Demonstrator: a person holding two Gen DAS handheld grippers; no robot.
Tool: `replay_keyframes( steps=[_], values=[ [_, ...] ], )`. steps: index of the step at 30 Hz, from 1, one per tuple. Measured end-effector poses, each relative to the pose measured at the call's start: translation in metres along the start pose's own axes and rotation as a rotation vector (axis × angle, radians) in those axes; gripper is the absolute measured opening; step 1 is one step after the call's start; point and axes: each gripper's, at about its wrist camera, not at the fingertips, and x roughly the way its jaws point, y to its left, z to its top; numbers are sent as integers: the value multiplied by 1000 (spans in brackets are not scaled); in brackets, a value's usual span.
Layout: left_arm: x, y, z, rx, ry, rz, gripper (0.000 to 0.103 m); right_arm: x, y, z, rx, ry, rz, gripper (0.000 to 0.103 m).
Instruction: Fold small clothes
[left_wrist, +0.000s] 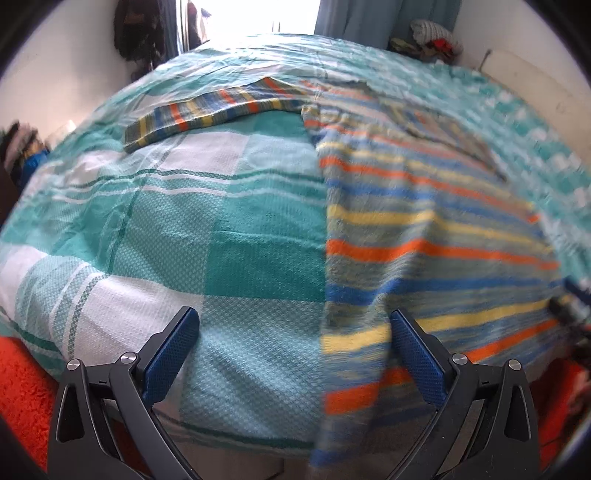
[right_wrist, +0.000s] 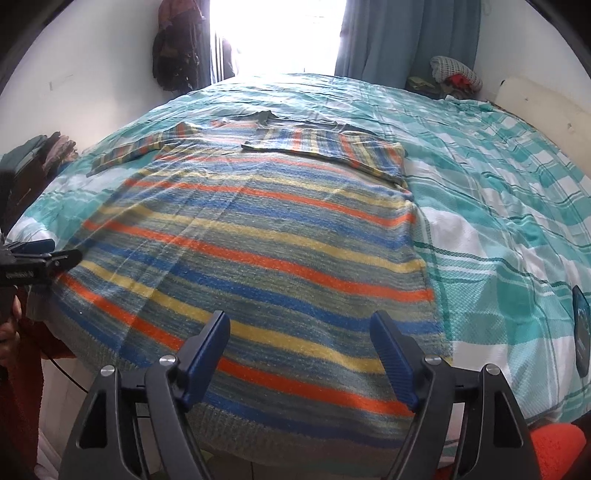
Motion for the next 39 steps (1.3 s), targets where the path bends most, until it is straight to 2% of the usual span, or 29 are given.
replay_keyframes(
  steps=[3, 6, 9, 12, 13, 14, 16, 17, 18, 19, 20, 21, 22, 24, 26, 28, 29, 32, 34, 36, 38, 39],
  values=[
    [-13, 26, 30, -141, -37, -144, 102, 1, 3, 0, -5, -5, 21, 78],
    [-15, 71, 81, -312, -103, -201, 102, 2, 5, 2, -16, -10, 36, 78],
    [22, 136, 126, -540, -80, -258, 102, 3, 7, 5, -20, -16, 45, 78],
    [75, 188, 141, -723, 1, -197, 100, 7, 5, 7, -8, -8, 51, 78],
    [89, 202, 142, -780, 5, -198, 98, 9, 4, 7, 0, -1, 52, 78],
    [98, 214, 145, -828, -20, -206, 98, 10, 2, 7, 9, 5, 53, 78],
    [103, 217, 154, -834, -66, -185, 96, 14, -1, 7, 28, 20, 56, 78],
    [105, 217, 161, -818, -79, -179, 93, 15, -3, 7, 37, 26, 58, 78],
    [109, 217, 168, -796, -83, -167, 76, 18, -5, 7, 46, 33, 60, 78],
    [114, 217, 172, -777, -75, -141, 53, 19, -7, 7, 52, 36, 63, 78],
    [118, 218, 173, -767, -63, -110, 39, 20, -8, 8, 59, 37, 66, 78],
    [121, 220, 172, -767, -50, -66, 8, 21, -10, 9, 69, 38, 71, 78],
    [119, 222, 169, -771, -42, -25, 4, 22, -12, 9, 77, 37, 75, 78],
    [107, 217, 174, -751, -73, 21, 3, 22, -15, 10, 95, 33, 86, 78],
    [89, 195, 192, -658, -127, 53, 3, 20, -17, 11, 104, 27, 96, 78],
    [69, 157, 222, -525, -182, 53, 3, 18, -18, 11, 107, 22, 108, 78],
    [56, 124, 242, -426, -219, 33, 3, 18, -18, 11, 110, 21, 115, 78],
    [34, 42, 273, -194, -287, -23, 3, 18, -19, 11, 117, 23, 124, 78],
    [31, -28, 286, -36, -321, -79, 3, 18, -21, 12, 129, 21, 126, 78],
    [37, -87, 279, 79, -314, -133, 5, 19, -23, 12, 139, 20, 125, 78],
    [65, -139, 264, 170, -254, -155, 13, 20, -25, 12, 148, 23, 121, 78],
    [88, -165, 250, 217, -172, -163, 38, 20, -26, 12, 152, 25, 118, 78]
  ],
)
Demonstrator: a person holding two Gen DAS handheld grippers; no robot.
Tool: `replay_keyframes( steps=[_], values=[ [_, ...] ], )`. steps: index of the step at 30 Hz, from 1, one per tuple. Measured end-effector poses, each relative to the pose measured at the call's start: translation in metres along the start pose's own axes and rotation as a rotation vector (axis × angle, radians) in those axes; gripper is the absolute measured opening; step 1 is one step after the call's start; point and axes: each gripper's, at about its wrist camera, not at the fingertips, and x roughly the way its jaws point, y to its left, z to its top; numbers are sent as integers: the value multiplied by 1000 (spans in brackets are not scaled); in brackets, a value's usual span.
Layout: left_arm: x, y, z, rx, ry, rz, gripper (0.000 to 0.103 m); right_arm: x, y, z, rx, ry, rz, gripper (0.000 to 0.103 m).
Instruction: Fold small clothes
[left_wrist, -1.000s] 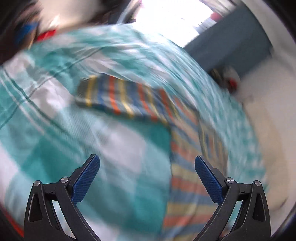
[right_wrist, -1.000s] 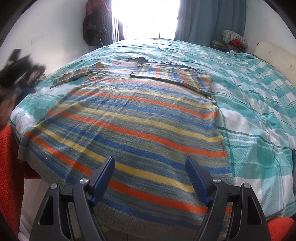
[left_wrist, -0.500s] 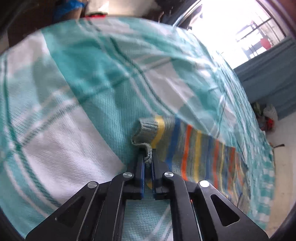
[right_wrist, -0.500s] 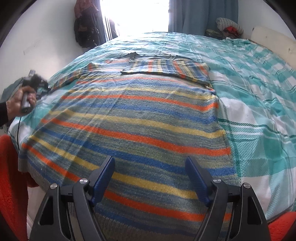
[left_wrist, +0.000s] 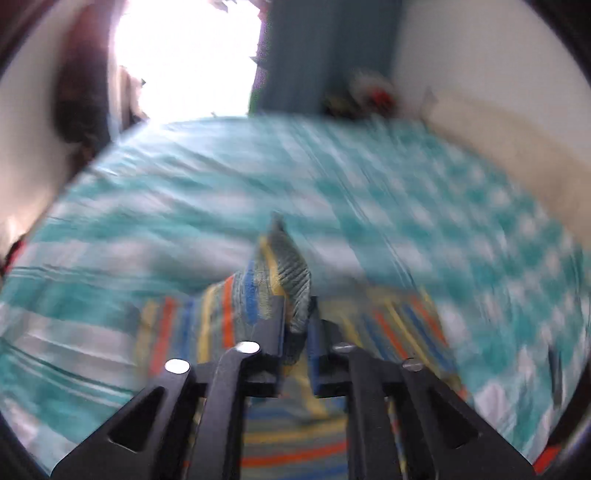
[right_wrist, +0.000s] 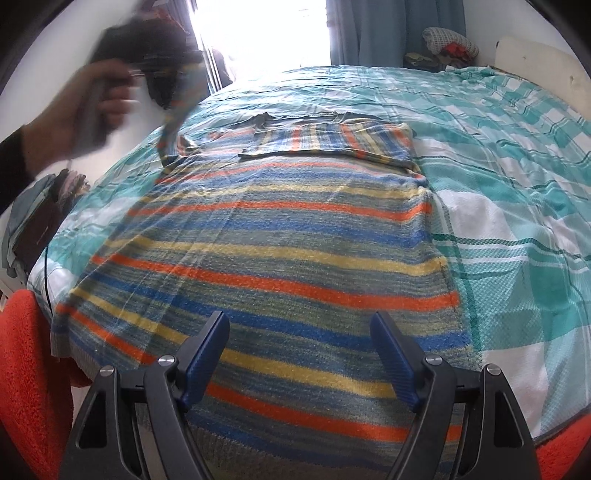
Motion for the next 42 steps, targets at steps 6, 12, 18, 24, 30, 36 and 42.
replay_keyframes(
  steps=[6, 12, 18, 24, 30, 36, 42],
  values=[
    [36, -36, -92, 51, 253, -70, 64, -4, -8, 0, 35, -8, 6, 78],
    [-18, 66, -71, -143, 146, 5, 72, -2, -12, 4, 59, -13, 41, 78],
    [7, 153, -60, -290, 138, 217, 73, -13, -15, 22, 123, 23, 156, 78],
    [18, 141, -95, -128, 199, 220, 71, -29, -6, 111, 160, 47, 373, 78],
    [-27, 157, -121, -178, 100, 245, 93, 74, -40, 209, 444, 138, 472, 76],
    [-30, 187, -162, -312, 59, 174, 93, 199, -54, 247, 488, 242, 332, 50],
    [-21, 181, -160, -279, 76, 179, 98, 227, -30, 249, 364, 269, 266, 4]
  ],
)
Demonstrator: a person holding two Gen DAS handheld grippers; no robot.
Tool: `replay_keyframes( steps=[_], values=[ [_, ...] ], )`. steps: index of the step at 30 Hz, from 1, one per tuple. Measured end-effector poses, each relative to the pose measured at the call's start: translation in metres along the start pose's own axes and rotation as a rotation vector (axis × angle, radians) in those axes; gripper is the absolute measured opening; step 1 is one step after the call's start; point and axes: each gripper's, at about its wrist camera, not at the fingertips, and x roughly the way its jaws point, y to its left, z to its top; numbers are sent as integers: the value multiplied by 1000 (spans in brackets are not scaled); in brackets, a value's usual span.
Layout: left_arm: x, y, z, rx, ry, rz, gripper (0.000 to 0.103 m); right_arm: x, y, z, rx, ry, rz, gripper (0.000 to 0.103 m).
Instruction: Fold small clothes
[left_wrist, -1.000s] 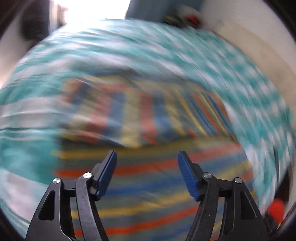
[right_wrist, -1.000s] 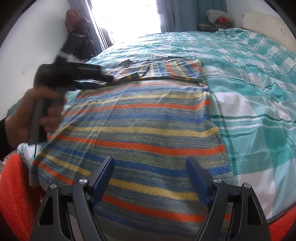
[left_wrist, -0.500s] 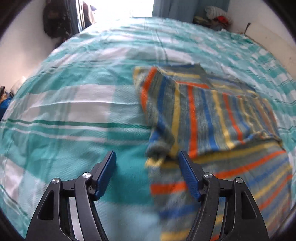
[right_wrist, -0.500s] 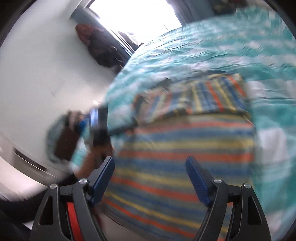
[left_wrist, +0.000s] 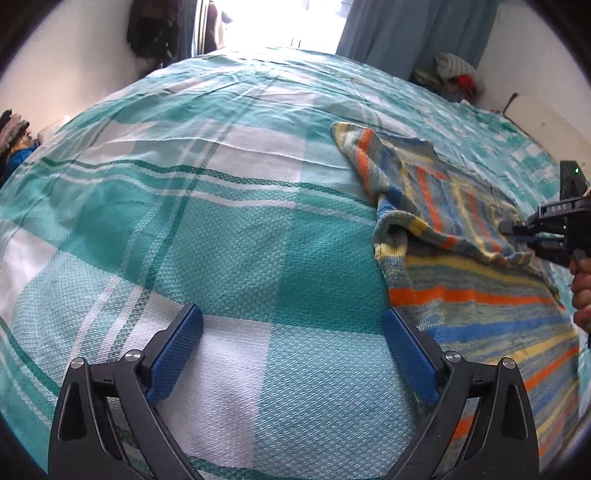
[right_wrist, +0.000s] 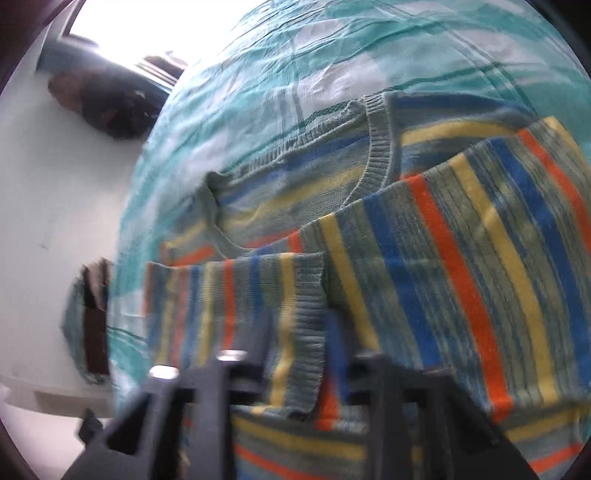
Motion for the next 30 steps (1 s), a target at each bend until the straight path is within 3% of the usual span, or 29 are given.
replay_keyframes(
  steps=[4, 5, 7, 9, 11, 13, 15, 16, 18, 20, 21, 23, 27, 30],
  values=[
    [1, 2, -1, -7, -10, -12, 99, -43, 20, -8, -133, -191, -97, 4],
    [1, 1, -1, -3, -12, -11, 99, -43, 20, -11, -145, -192, -125, 4],
    [2, 0, -2, 3, -10, -5, 100, -26, 15, -14, -158, -112, -175, 8],
    [1, 0, -2, 5, -6, -1, 100, -17, 5, -18, -141, -65, -213, 19],
    [-1, 0, 0, -2, -1, -5, 100, -30, 2, -22, -130, -114, -208, 22],
    [-7, 2, 4, -17, 7, -14, 100, -48, 9, -27, -159, -172, -163, 22],
    [-15, 3, 7, -35, 4, -39, 100, -60, 19, -30, -221, -180, -20, 22],
    [-17, 2, 6, -36, 7, -46, 100, -61, 22, -33, -243, -162, 51, 22],
    [-16, -1, 1, -7, 30, -28, 100, -49, 22, -40, -258, -82, 100, 27],
    [-17, -4, -3, 14, 39, -3, 99, -22, 7, -50, -232, 31, -35, 43],
    [-22, -5, -4, 15, 40, 3, 99, -21, 0, -53, -217, 33, -65, 37],
    [-34, -5, -7, 1, 37, -6, 99, -38, -5, -60, -205, -14, -74, 37],
    [-81, -18, -17, 21, -26, -36, 99, -97, 10, -98, -332, -128, -120, 58],
    [-110, -41, -30, 75, -67, -67, 99, -135, 11, -141, -422, -157, -176, 63]
  ],
)
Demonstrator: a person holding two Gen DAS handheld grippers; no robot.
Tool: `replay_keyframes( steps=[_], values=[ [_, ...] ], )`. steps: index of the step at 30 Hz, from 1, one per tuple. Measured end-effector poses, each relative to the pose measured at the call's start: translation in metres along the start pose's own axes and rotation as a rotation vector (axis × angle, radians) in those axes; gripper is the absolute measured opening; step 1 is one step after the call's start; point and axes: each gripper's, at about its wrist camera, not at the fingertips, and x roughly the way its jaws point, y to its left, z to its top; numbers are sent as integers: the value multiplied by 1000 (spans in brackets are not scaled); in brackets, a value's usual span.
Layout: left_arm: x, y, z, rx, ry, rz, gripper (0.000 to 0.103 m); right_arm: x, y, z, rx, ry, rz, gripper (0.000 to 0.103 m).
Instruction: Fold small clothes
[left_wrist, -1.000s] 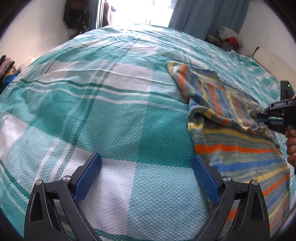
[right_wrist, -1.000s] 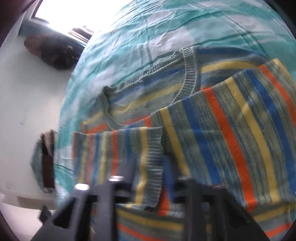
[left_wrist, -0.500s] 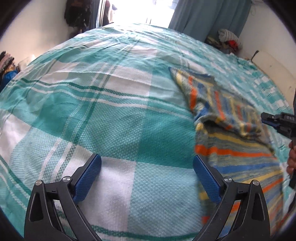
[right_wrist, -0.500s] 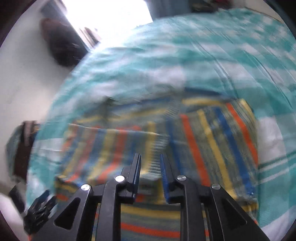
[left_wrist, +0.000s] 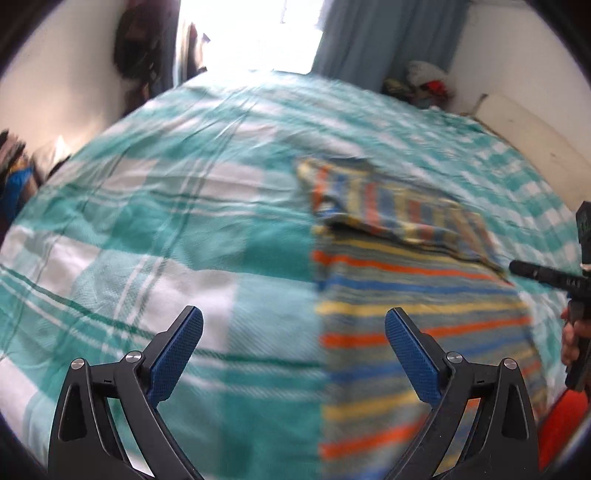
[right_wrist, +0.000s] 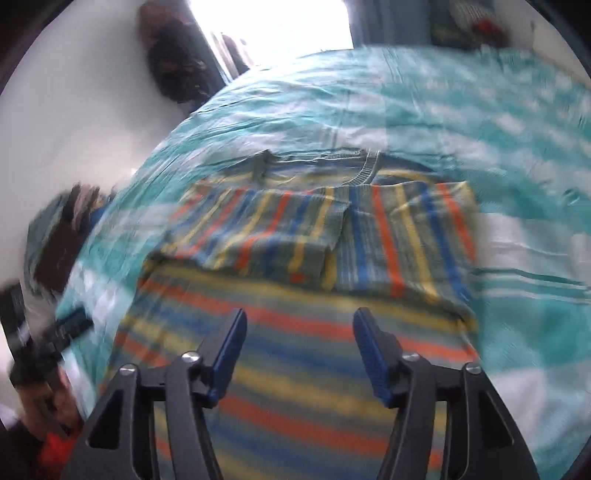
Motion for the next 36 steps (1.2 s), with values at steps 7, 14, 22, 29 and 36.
replay_keyframes(
  steps=[7, 14, 22, 29, 36],
  values=[
    [-7, -74, -61, 203, 54, -53, 100, -32, 34, -111, -95, 0, -147, 70],
    [21, -95, -109, 337, 107, 4, 102, -5, 42, -162, -85, 6, -205, 86],
    [24, -89, -111, 328, 110, -22, 102, 7, 45, -170, -122, -40, -240, 101],
    [25, -90, -114, 335, 115, -19, 102, 9, 46, -172, -124, -56, -243, 102],
    [26, -90, -112, 339, 124, -17, 102, 9, 47, -173, -125, -61, -243, 102]
  ],
)
